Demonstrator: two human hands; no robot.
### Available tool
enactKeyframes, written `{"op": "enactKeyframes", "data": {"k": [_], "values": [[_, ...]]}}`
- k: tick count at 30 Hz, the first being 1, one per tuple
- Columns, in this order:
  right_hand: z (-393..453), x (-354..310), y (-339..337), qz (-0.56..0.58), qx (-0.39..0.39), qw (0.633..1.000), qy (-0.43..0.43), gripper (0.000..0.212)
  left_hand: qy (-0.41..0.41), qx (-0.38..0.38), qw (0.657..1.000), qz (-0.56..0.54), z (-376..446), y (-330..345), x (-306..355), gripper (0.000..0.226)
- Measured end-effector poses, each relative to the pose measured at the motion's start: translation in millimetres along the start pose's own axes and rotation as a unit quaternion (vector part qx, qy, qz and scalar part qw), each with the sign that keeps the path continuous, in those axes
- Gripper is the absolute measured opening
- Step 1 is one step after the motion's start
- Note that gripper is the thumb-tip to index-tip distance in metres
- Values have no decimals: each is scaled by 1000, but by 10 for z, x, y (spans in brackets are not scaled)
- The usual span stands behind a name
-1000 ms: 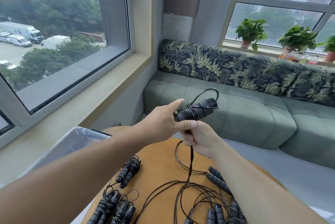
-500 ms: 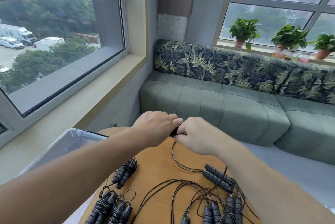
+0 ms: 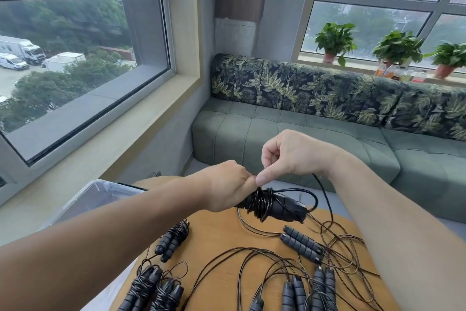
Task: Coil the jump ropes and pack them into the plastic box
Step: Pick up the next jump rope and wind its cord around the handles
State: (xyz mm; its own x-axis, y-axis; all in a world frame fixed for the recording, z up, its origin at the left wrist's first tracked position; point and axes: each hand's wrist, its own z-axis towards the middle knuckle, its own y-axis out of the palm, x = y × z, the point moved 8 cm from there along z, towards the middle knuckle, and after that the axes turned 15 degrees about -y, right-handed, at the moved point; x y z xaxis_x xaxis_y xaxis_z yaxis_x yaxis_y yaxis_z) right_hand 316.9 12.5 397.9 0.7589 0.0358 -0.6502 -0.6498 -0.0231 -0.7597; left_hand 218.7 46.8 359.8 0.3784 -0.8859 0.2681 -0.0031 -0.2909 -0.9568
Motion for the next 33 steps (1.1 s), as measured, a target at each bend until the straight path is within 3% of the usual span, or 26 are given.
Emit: {"op": "enactKeyframes", "data": {"k": [3, 7, 9, 12, 15, 19, 21, 24, 29, 33], "values": [[-6, 96, 37, 111, 11, 994, -3, 36, 29, 27, 995, -86, -50, -47, 78, 59], [-32, 320, 174, 270, 32, 962, 5, 35, -9, 8, 976, -217, -59, -93, 104, 61], [-34, 385, 231, 366, 56, 929, -1, 33, -19, 12, 956, -291, -41, -109, 88, 51], [-129, 533, 297, 479, 140, 866, 25, 17, -48, 36, 941, -334, 19, -159, -48, 72], [-170, 568, 419, 454, 173, 874, 9, 30, -60, 37, 939, -338, 36, -192, -116, 86], [-186, 603, 627, 447, 203, 870, 48, 24, -91, 51, 935, -340, 85, -181, -177, 72], [-222, 600, 752, 445, 199, 871, 60, 34, -141, 69, 925, -345, 126, -183, -322, 74], [-259, 551, 824, 355, 191, 912, 82, 34, -172, 57, 948, -262, 167, -117, -394, 66], [-231, 421, 929, 168, 117, 972, 113, 32, -154, 47, 981, -111, 183, -14, -334, 58], [-235, 353, 939, 27, 76, 989, 121, 32, -122, 66, 990, 2, 160, 8, -258, 61]]}}
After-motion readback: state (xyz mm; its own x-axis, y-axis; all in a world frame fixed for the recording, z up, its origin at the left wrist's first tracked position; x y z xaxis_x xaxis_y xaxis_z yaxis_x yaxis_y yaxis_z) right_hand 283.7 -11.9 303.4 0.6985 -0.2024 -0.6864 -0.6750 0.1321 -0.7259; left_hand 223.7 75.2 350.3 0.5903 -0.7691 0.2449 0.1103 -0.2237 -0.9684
